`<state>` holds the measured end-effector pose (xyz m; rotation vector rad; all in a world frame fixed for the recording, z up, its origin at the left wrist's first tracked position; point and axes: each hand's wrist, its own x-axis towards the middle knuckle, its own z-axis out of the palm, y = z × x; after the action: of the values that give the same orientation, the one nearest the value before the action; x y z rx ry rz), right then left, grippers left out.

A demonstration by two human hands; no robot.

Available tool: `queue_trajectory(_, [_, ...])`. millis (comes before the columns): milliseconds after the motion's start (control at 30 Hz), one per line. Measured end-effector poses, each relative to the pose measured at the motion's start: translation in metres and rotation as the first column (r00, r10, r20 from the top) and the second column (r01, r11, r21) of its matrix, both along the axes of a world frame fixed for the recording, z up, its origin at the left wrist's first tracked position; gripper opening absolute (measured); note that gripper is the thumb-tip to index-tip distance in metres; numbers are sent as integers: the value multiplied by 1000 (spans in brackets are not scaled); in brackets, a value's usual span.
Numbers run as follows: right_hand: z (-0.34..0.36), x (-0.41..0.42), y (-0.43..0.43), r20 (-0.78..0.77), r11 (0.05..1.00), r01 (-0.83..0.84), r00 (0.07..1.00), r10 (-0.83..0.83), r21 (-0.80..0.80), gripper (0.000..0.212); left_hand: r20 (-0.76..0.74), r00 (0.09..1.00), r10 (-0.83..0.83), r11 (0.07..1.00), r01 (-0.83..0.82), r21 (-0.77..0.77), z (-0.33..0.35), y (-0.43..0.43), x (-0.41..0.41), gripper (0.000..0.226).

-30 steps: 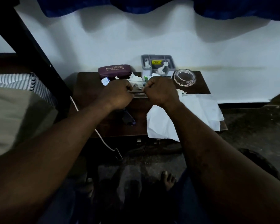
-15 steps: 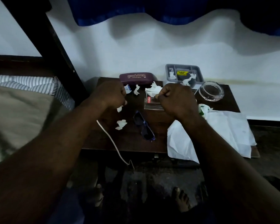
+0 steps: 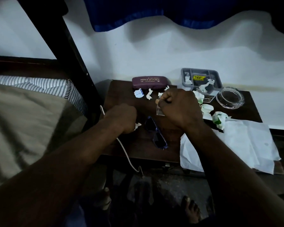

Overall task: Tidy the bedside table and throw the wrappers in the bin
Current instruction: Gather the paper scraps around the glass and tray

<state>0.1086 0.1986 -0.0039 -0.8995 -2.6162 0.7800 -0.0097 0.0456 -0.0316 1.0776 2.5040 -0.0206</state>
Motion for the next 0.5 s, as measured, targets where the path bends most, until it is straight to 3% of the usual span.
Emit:
queue_trajectory(167, [5,4,1,-16,1000,2,1000,-2,-8,16,1,994,108,982,-107,157,14,9,-9,28])
queue_trajectory(300, [6,5,-1,-13,1000,-6,1000,6,-17,16,68,967,246,917,-255,306,34,13,-21,8])
queue_trajectory(400, [5,5,-2,-9,1000,-16,1000,15,-23,17,155,940,302,829,-340,443,29,13,-31,25])
queue_trajectory(467, [5,5,-3,-8,999,-21,1000,21,-26,18,214,926,310,834,-373,407,22,13,-35,22])
queue_trajectory(500, [6,5,-3,-7,999,-22,1000,22,-28,19,220,932,288,878,-349,327,16,14,-38,22])
